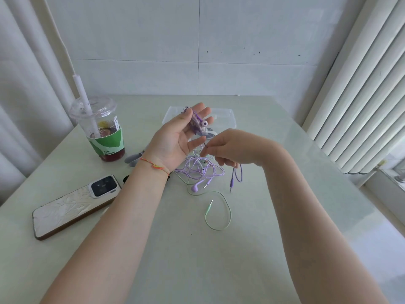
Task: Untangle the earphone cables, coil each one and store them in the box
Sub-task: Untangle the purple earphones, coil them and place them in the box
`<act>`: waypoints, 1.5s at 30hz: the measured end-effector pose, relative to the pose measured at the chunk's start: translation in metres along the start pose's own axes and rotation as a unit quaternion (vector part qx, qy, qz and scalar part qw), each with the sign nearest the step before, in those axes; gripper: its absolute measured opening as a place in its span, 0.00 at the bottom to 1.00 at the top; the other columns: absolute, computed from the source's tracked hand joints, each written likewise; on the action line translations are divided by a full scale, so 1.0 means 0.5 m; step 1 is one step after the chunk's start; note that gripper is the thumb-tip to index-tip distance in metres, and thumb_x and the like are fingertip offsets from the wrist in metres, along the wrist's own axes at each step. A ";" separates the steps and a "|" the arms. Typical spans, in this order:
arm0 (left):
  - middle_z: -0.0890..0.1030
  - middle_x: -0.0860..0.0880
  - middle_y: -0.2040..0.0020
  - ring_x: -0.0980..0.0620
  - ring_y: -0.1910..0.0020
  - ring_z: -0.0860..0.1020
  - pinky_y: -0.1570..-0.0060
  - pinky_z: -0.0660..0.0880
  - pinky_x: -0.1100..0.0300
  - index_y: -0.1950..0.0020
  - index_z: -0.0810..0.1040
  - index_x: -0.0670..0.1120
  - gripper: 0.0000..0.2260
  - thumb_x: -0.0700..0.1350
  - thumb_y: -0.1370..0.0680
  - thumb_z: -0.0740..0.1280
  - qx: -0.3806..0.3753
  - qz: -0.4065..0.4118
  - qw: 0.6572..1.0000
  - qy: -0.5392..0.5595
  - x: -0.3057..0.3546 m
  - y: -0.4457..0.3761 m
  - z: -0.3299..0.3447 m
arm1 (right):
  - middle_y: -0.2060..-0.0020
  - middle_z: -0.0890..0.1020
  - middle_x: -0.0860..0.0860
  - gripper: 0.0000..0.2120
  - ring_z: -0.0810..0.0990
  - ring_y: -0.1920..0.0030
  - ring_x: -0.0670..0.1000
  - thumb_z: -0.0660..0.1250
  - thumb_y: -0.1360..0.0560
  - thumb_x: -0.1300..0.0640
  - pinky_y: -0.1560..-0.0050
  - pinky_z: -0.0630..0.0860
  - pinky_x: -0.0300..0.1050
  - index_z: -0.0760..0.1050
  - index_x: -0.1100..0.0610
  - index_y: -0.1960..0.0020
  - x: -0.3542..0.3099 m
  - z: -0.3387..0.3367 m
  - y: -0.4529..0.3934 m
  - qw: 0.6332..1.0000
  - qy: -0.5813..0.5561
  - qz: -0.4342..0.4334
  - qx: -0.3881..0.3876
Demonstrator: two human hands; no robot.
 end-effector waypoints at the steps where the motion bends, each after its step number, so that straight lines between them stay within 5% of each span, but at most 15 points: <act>1: 0.81 0.49 0.38 0.52 0.39 0.79 0.59 0.79 0.63 0.37 0.76 0.47 0.12 0.47 0.17 0.57 0.006 0.002 1.000 -0.014 0.000 -0.001 -0.003 | 0.68 0.78 0.48 0.10 0.70 0.76 0.48 0.62 0.21 0.54 0.70 0.68 0.35 0.82 0.52 0.48 -0.002 0.004 0.002 1.000 0.009 0.002 -0.008; 7: 0.84 0.51 0.46 0.55 0.50 0.80 0.51 0.68 0.56 0.45 0.82 0.52 0.10 0.48 0.18 0.61 0.051 0.027 0.962 -0.266 -0.008 -0.010 -0.027 | 0.70 0.78 0.52 0.10 0.71 0.76 0.49 0.66 0.24 0.51 0.68 0.69 0.39 0.82 0.57 0.53 -0.026 -0.001 0.010 0.999 0.031 -0.017 -0.002; 12: 0.79 0.42 0.62 0.46 0.60 0.73 0.53 0.70 0.54 0.58 0.80 0.41 0.15 0.45 0.18 0.59 -0.002 -0.002 0.937 -0.350 -0.031 -0.007 -0.001 | 0.77 0.73 0.42 0.08 0.68 0.73 0.48 0.67 0.24 0.55 0.68 0.68 0.42 0.80 0.55 0.59 -0.037 -0.069 0.023 0.990 -0.064 -0.048 0.116; 16: 0.80 0.44 0.66 0.46 0.67 0.77 0.57 0.75 0.58 0.56 0.78 0.38 0.24 0.53 0.16 0.52 -0.062 -0.080 0.968 -0.228 -0.057 0.003 0.031 | 0.78 0.73 0.38 0.06 0.68 0.75 0.39 0.67 0.24 0.56 0.73 0.65 0.31 0.81 0.55 0.57 -0.019 -0.117 0.031 0.973 -0.084 -0.045 0.210; 20: 0.78 0.45 0.67 0.49 0.69 0.75 0.57 0.78 0.56 0.58 0.79 0.39 0.19 0.48 0.17 0.55 -0.088 -0.101 0.986 -0.098 -0.056 0.012 0.047 | 0.69 0.75 0.47 0.05 0.69 0.71 0.46 0.68 0.24 0.56 0.67 0.67 0.39 0.81 0.54 0.55 0.001 -0.140 0.035 0.957 -0.116 -0.040 0.263; 25: 0.83 0.48 0.57 0.50 0.57 0.82 0.68 0.76 0.62 0.57 0.85 0.47 0.18 0.49 0.19 0.57 -0.071 -0.092 0.993 -0.020 -0.036 0.014 0.043 | 0.74 0.76 0.43 0.11 0.70 0.75 0.46 0.63 0.22 0.57 0.72 0.67 0.36 0.80 0.51 0.61 0.013 -0.103 0.016 0.977 -0.103 -0.019 0.187; 29: 0.84 0.50 0.47 0.53 0.49 0.83 0.69 0.75 0.65 0.45 0.82 0.46 0.15 0.49 0.17 0.56 -0.026 -0.053 0.998 0.012 -0.016 0.009 0.025 | 0.80 0.75 0.42 0.16 0.69 0.78 0.45 0.63 0.21 0.54 0.74 0.67 0.34 0.75 0.50 0.67 0.006 -0.040 0.007 0.996 -0.047 0.000 0.072; 33: 0.82 0.50 0.41 0.53 0.44 0.81 0.63 0.77 0.65 0.39 0.78 0.47 0.14 0.49 0.17 0.56 0.015 -0.020 1.000 -0.010 -0.012 -0.001 -0.003 | 0.69 0.79 0.48 0.10 0.72 0.72 0.51 0.64 0.21 0.53 0.72 0.69 0.39 0.82 0.56 0.52 -0.002 -0.012 0.000 0.999 -0.020 -0.001 0.028; 36: 0.82 0.51 0.40 0.54 0.42 0.79 0.56 0.75 0.62 0.41 0.79 0.49 0.13 0.50 0.17 0.56 0.032 0.000 0.997 -0.072 -0.006 -0.009 -0.019 | 0.70 0.78 0.46 0.09 0.72 0.73 0.50 0.64 0.22 0.51 0.73 0.68 0.39 0.82 0.53 0.49 -0.005 0.001 -0.001 1.000 0.014 0.000 0.003; 40: 0.84 0.47 0.51 0.58 0.57 0.79 0.57 0.69 0.63 0.45 0.83 0.47 0.14 0.49 0.17 0.58 0.068 0.039 0.949 -0.306 0.005 -0.009 -0.030 | 0.72 0.75 0.48 0.07 0.68 0.76 0.49 0.66 0.23 0.54 0.75 0.67 0.36 0.82 0.54 0.53 -0.012 -0.016 0.001 0.999 -0.010 -0.008 0.030; 42: 0.80 0.44 0.59 0.55 0.64 0.74 0.61 0.70 0.68 0.48 0.82 0.41 0.14 0.46 0.17 0.59 0.062 0.042 0.930 -0.361 0.001 -0.007 -0.024 | 0.70 0.75 0.49 0.08 0.69 0.74 0.49 0.64 0.23 0.56 0.75 0.66 0.33 0.82 0.56 0.55 -0.017 -0.028 0.003 0.999 -0.005 -0.018 0.050; 45: 0.78 0.40 0.63 0.48 0.65 0.72 0.61 0.70 0.61 0.59 0.78 0.38 0.14 0.41 0.18 0.58 -0.005 -0.008 0.921 -0.388 -0.027 -0.005 0.006 | 0.69 0.76 0.47 0.12 0.72 0.70 0.47 0.64 0.21 0.53 0.70 0.69 0.37 0.78 0.55 0.61 -0.024 -0.053 0.007 0.994 0.013 -0.035 0.103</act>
Point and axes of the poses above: each hand's wrist, its own y-axis away from the middle knuckle, its own z-axis out of the palm, x = y × z, the point moved 10 cm from there along -y, towards the middle knuckle
